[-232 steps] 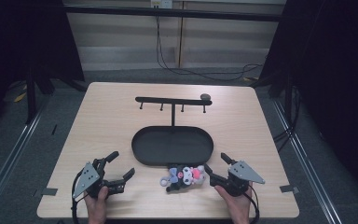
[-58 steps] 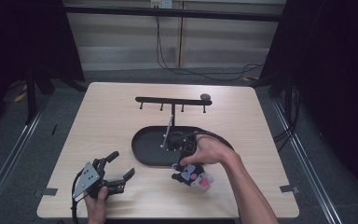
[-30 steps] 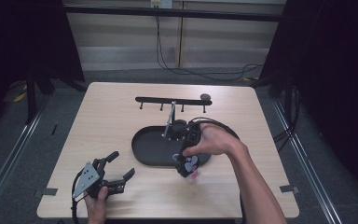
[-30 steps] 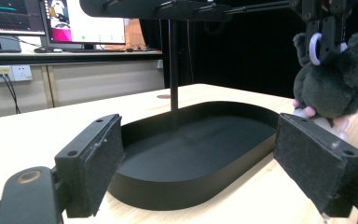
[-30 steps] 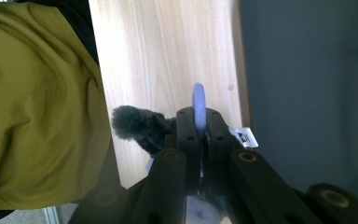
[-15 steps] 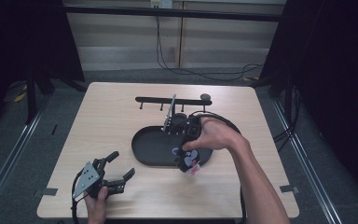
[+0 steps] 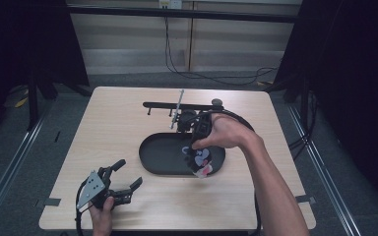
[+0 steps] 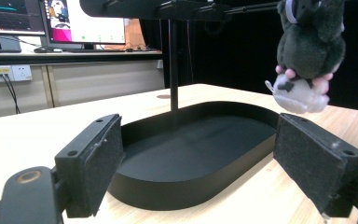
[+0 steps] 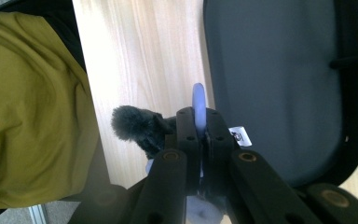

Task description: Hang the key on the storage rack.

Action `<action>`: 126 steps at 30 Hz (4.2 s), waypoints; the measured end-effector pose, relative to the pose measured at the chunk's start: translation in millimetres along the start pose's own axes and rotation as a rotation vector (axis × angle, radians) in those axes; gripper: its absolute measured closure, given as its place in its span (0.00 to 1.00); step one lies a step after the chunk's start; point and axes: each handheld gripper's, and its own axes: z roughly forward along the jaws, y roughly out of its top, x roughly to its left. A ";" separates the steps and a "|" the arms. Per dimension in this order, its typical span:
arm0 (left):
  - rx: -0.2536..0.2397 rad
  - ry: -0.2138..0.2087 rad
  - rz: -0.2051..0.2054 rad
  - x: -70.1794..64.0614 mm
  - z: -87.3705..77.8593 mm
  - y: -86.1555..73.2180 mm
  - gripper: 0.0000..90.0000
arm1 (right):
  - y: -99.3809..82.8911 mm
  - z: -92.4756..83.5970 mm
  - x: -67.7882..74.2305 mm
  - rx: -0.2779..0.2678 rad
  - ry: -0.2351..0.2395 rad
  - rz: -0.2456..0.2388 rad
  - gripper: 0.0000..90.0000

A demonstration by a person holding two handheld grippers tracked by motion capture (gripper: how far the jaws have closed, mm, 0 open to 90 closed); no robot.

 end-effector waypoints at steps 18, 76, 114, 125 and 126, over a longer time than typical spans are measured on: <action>-0.002 0.001 -0.004 -0.3 0.2 0.0 0.17 | 9.5 -15.9 -17.7 0.043 -0.039 0.010 0.97; -0.004 -0.012 0.002 0.5 -0.1 0.1 0.17 | 24.9 -23.0 -92.6 0.163 -0.099 0.156 0.97; -0.003 -0.015 0.000 0.4 0.1 0.0 0.17 | 14.9 -22.7 -99.3 0.101 -0.135 0.169 0.95; -0.003 -0.014 -0.001 0.3 0.1 0.0 0.17 | 2.1 -26.8 -88.1 0.030 -0.107 0.169 0.85; -0.003 -0.014 -0.001 0.3 0.1 0.0 0.17 | 0.6 -27.3 -86.5 0.019 -0.096 0.166 0.85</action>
